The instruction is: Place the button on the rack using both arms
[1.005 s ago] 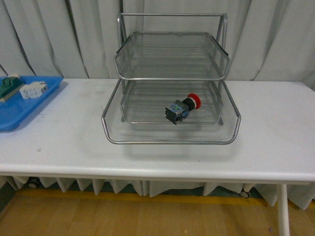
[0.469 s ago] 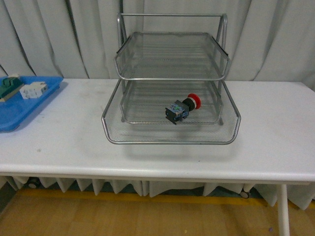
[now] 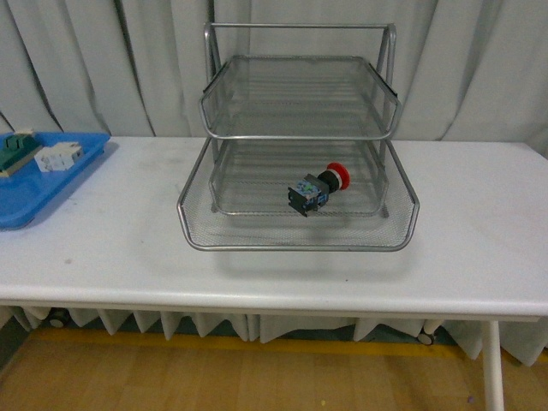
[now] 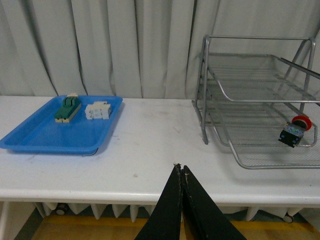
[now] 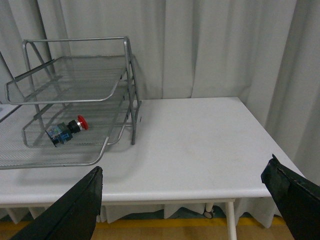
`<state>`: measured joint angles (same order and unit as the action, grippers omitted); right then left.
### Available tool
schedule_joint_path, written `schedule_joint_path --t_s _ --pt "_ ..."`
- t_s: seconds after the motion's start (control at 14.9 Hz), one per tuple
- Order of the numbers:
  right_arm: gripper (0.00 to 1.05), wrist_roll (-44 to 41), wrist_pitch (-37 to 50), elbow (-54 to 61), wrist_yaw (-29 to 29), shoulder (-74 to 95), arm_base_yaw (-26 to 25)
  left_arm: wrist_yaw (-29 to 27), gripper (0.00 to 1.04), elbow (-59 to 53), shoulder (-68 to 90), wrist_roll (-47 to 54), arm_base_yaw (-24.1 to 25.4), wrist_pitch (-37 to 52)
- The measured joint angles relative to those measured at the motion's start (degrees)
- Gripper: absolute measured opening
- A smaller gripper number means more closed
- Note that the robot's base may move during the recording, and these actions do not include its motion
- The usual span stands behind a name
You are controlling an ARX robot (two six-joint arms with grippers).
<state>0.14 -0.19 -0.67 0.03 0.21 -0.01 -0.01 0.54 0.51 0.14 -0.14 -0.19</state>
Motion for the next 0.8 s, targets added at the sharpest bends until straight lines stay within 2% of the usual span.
schedule_joint_path --t_s 0.07,0.13,0.27,0.4,0.6,0.8 --pt "0.98 0.0 0.0 0.0 0.0 0.0 0.0 0.0 0.11 0.0 0.0 -0.1 0.0 0.0" --pt "0.98 0.0 0.0 0.0 0.0 0.0 0.0 0.0 0.26 0.0 0.0 -0.1 0.0 0.0" --pt "0.98 0.0 0.0 0.0 0.0 0.0 0.0 0.0 0.44 0.0 0.0 -0.1 0.0 0.0" --pt "0.98 0.0 0.0 0.0 0.0 0.0 0.0 0.0 0.73 0.0 0.0 -0.1 0.0 0.0" --pt "0.98 0.0 0.0 0.0 0.0 0.0 0.0 0.0 0.99 0.0 0.0 0.0 0.0 0.0" --pt "0.98 -0.1 -2.3 -0.3 2.4 1.7 2.0 0.0 0.98 0.0 0.0 0.0 0.0 0.0"
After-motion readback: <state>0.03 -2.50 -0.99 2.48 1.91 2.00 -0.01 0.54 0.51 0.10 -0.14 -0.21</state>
